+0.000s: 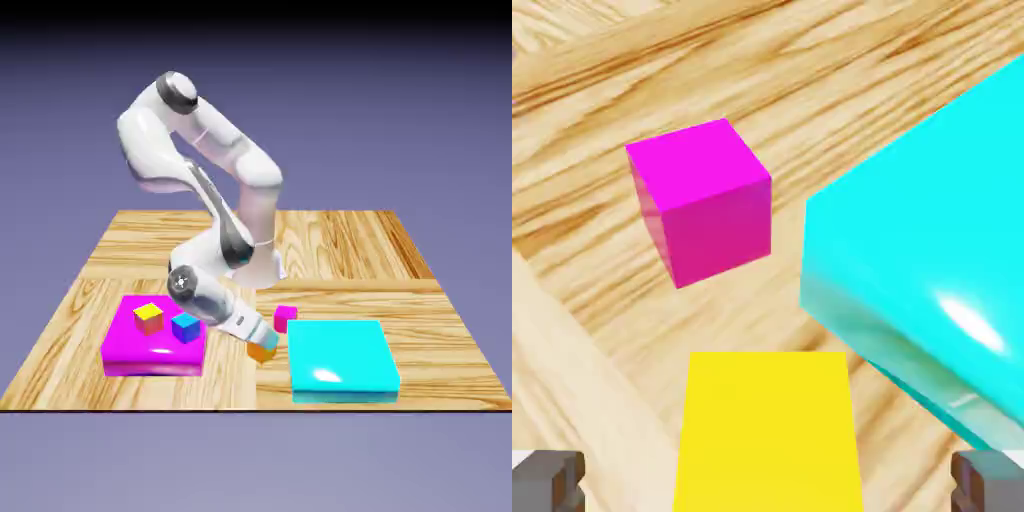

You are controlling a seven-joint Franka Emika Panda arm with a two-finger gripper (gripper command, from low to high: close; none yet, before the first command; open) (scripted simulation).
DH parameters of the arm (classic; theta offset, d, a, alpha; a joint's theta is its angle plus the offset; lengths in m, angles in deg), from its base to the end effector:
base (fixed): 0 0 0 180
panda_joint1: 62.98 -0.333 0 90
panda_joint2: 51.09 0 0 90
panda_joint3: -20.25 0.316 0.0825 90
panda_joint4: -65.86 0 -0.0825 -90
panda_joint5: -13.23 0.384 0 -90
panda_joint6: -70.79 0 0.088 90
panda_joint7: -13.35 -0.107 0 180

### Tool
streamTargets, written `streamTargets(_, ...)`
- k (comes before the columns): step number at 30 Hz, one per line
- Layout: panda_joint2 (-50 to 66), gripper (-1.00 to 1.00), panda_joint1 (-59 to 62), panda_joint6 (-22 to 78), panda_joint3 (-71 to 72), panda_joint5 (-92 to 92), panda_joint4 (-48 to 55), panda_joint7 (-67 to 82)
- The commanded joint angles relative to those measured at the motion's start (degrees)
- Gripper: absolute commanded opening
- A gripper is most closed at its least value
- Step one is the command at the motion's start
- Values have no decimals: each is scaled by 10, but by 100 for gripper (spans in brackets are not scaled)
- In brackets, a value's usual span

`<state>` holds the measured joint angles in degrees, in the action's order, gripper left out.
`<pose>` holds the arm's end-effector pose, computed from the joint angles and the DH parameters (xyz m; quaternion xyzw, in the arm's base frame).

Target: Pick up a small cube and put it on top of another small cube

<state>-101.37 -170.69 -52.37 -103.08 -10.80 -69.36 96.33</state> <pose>0.4208 -0.0359 0.1081 -0.6533 -0.6675 0.0040 0.3572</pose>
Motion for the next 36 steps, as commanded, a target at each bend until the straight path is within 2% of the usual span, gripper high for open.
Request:
streamTargets(1, -6, 0, -7, -13, -11, -8, -5, -3)
streamTargets(2, -6, -100, -7, -13, -11, -8, -5, -3)
streamTargets(7, 43, -100, 52, 72, 72, 52, 22, 21)
streamTargets(31, 350, -100, 516, -32, 568, 466, -269, 179)
streamTargets(36, 425, -100, 489, -23, 579, 566, -267, 251)
